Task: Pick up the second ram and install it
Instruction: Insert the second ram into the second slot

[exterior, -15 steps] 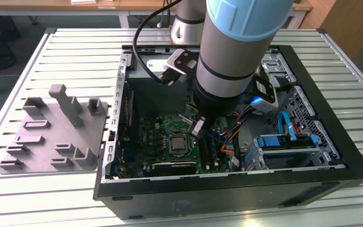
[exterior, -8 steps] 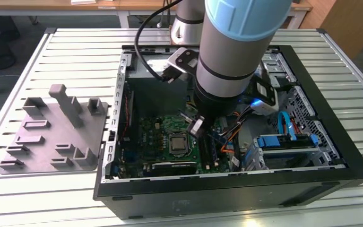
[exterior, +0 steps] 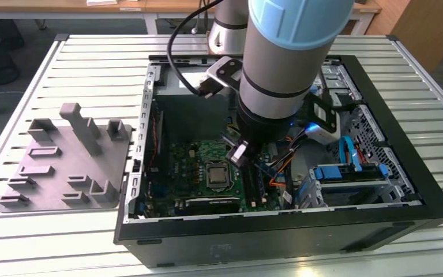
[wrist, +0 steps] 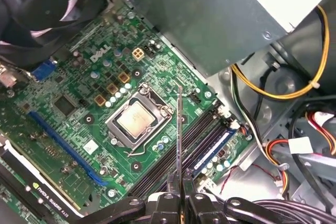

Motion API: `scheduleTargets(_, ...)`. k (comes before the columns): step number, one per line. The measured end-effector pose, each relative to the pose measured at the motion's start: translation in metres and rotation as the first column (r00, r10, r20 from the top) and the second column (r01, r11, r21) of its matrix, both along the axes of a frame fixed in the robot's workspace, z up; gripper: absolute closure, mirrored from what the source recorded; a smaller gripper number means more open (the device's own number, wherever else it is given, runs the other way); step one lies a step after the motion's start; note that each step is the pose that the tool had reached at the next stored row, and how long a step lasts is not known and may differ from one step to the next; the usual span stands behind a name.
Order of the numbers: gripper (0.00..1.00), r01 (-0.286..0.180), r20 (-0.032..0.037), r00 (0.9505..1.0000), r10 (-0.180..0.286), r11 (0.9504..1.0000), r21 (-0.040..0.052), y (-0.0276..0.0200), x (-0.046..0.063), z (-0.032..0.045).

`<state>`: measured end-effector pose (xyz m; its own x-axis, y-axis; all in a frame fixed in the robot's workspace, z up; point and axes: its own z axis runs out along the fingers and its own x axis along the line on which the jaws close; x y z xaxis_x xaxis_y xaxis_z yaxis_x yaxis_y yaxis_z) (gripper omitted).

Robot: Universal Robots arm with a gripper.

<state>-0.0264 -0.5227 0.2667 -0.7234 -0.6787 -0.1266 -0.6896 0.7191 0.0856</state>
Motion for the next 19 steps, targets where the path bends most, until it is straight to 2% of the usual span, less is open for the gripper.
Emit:
scheduleTargets(9, 0.86, 0.08, 0.0001, 0.9968, -0.08, 0.9968, -0.0024, 0.0, 0.0001, 0.0)
scheduleTargets(19, 0.86, 0.168, 0.0002, 0.9857, -0.168, 0.9857, -0.0033, 0.0, 0.0, -0.0001)
